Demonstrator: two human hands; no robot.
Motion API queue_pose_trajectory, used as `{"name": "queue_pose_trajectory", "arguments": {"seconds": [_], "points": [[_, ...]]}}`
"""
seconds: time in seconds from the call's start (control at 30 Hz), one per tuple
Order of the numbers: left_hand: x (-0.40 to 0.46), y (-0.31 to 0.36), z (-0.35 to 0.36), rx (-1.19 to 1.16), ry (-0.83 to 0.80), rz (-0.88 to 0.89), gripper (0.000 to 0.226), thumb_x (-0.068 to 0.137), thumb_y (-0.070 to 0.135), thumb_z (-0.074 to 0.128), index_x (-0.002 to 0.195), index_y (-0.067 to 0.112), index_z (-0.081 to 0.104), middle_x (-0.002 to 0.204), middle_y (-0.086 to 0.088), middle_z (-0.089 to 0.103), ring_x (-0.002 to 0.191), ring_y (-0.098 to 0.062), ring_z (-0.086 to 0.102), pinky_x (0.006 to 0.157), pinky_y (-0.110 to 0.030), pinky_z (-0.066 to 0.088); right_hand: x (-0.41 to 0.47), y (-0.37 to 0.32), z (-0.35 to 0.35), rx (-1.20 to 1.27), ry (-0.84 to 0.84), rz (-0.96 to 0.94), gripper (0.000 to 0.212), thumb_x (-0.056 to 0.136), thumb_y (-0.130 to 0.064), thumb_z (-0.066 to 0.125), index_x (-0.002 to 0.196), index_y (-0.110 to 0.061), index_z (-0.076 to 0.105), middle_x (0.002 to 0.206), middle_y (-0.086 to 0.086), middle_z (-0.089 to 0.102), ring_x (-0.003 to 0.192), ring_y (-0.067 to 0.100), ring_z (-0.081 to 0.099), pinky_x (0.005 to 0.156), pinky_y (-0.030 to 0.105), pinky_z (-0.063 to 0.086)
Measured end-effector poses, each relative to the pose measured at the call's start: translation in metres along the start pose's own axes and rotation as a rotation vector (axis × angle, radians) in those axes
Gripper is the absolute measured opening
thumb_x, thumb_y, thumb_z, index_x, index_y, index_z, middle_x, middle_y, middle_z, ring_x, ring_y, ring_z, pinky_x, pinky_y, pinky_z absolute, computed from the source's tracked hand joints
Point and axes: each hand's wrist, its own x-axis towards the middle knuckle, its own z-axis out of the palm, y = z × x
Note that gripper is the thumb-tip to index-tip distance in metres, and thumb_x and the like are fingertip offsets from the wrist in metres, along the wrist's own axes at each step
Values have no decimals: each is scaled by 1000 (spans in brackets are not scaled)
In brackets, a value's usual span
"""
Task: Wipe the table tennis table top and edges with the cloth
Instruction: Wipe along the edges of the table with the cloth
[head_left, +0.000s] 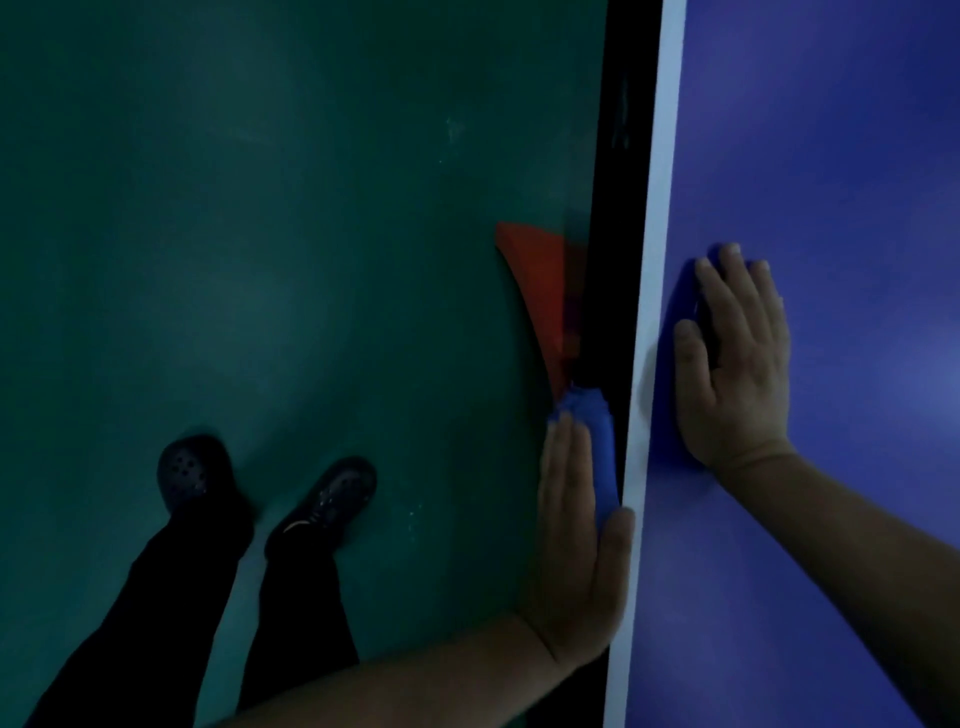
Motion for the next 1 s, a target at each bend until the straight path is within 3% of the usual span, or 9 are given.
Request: {"name": "queue_pose_trajectory", "arguments": {"seconds": [0.07,0.17,0.27,0.37,0.6,0.87,1.0], "points": [[3,3,0,20,8,-33,64,105,39,27,159,37,-8,169,14,-7,156,-13,-4,125,-38,4,0,2,0,6,-1,-6,54,104,-34,36,154,-13,38,163,3,27,154,33,17,121,58,18],[69,11,-5,34,63,9,66,104,38,29,161,11,10,170,-2,4,156,-17,2,126,-41,7,0,3,0,2,-7,-27,53,105,-32,36,153,-10,37,163,6,26,153,34,16,122,58,18],[158,27,-16,42,114,32,67,102,34,33,158,0,18,167,-16,13,156,-25,9,126,-38,6,0,5,0,2,-13,-30,53,106,-31,36,153,-9,37,164,9,26,154,34,16,122,57,18],[178,35,-17,31,136,5,66,101,29,36,158,0,17,167,-16,13,156,-24,9,126,-35,5,0,2,-1,11,-19,-16,53,105,-30,36,154,-9,36,164,10,26,154,34,15,122,58,18],[29,8,-4,-6,21,-54,65,105,37,31,161,17,6,170,11,-4,156,-11,-2,127,-39,4,0,1,0,10,-12,-21,53,104,-28,37,153,-9,37,163,8,25,153,36,16,120,62,18],[172,38,-18,38,98,-35,67,101,31,35,159,4,15,168,-13,10,156,-21,6,126,-33,2,2,0,-1,-32,-26,-13,54,104,-32,35,153,-9,38,164,12,26,153,37,15,121,60,17],[143,34,-20,37,53,-17,69,102,39,32,160,8,12,169,-8,6,156,-18,1,127,-38,3,3,-3,-4,-51,-36,-7,54,104,-33,35,153,-10,37,164,11,26,153,35,15,121,59,17]]}}
